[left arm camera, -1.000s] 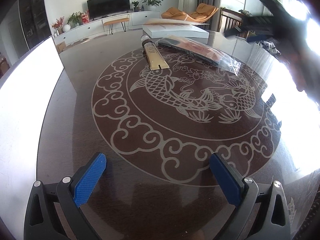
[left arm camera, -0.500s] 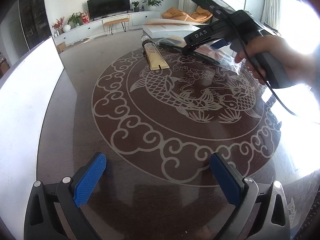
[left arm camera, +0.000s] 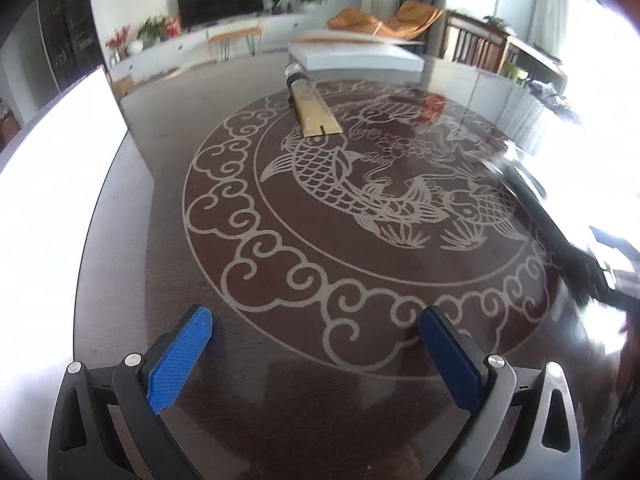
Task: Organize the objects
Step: 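Grasp the bagged orange phone case with the right gripper while the left gripper grasps the silver tube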
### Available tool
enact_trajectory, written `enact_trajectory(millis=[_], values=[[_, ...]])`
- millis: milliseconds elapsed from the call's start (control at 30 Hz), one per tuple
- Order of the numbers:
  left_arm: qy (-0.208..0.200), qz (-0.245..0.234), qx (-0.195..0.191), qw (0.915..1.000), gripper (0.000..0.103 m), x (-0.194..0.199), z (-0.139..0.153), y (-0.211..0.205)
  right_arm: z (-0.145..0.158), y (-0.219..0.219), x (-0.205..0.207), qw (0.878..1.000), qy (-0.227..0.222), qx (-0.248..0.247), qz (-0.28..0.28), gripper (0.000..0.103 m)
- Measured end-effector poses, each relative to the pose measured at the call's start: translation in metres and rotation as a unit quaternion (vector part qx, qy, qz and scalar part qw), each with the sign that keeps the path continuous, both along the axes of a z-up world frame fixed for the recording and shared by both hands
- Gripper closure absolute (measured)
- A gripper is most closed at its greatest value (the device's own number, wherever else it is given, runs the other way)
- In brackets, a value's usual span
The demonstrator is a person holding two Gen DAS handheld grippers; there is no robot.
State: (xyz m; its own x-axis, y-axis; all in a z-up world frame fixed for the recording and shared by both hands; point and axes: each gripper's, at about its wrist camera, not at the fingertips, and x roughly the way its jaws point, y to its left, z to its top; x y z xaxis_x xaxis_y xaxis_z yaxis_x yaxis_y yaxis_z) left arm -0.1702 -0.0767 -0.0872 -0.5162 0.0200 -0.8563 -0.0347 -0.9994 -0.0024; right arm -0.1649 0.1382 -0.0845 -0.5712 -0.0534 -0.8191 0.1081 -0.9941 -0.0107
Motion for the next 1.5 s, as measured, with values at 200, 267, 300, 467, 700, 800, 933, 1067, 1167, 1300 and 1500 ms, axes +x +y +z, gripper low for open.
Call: enact_trajectory(millis=[200, 267, 300, 467, 700, 800, 933, 1067, 1167, 1300, 1500], values=[[-0.001, 0.01, 0.07, 0.9975, 0.0, -0.096, 0.018, -0.008, 0.005, 0.007, 0.027, 1.0, 0.002, -0.004, 0.008, 0.016], [-0.005, 0.014, 0.037, 0.9992, 0.0, -0.14, 0.018, -0.008, 0.006, 0.005, 0.027, 1.0, 0.001, -0.003, 0.009, 0.015], [-0.006, 0.017, 0.03, 0.9994, 0.0, -0.16, 0.017, -0.009, 0.006, 0.003, 0.025, 1.0, 0.001, -0.004, 0.009, 0.015], [-0.032, 0.018, -0.003, 0.9993, 0.012, -0.23, 0.003, -0.005, 0.012, 0.005, 0.023, 1.0, 0.002, -0.003, 0.009, 0.015], [0.021, -0.01, 0.007, 0.9997, 0.078, -0.191, 0.016, 0.016, 0.013, 0.004, 0.02, 1.0, 0.002, -0.002, 0.008, 0.015], [0.028, -0.027, 0.017, 0.9991, 0.078, -0.125, 0.019, 0.035, 0.013, 0.005, 0.019, 1.0, 0.002, -0.003, 0.006, 0.018], [0.041, -0.046, 0.026, 0.9977, 0.078, -0.029, 0.02, 0.061, 0.014, 0.015, 0.026, 1.0, 0.001, 0.001, -0.027, 0.02], [0.047, -0.062, 0.041, 0.9961, 0.065, 0.029, 0.019, 0.083, 0.014, 0.031, 0.04, 0.997, 0.004, 0.004, -0.073, 0.02], [0.045, -0.101, 0.029, 0.9935, 0.019, 0.042, 0.016, 0.102, 0.014, 0.042, 0.048, 0.996, 0.005, 0.002, -0.092, 0.02], [0.031, -0.096, 0.0, 0.9949, 0.0, 0.039, 0.013, 0.107, 0.014, 0.046, 0.051, 0.996, 0.005, -0.004, -0.094, 0.016], [0.027, -0.037, -0.001, 0.9989, 0.0, 0.05, 0.009, 0.101, 0.013, 0.044, 0.051, 0.997, -0.002, -0.003, -0.082, 0.007]])
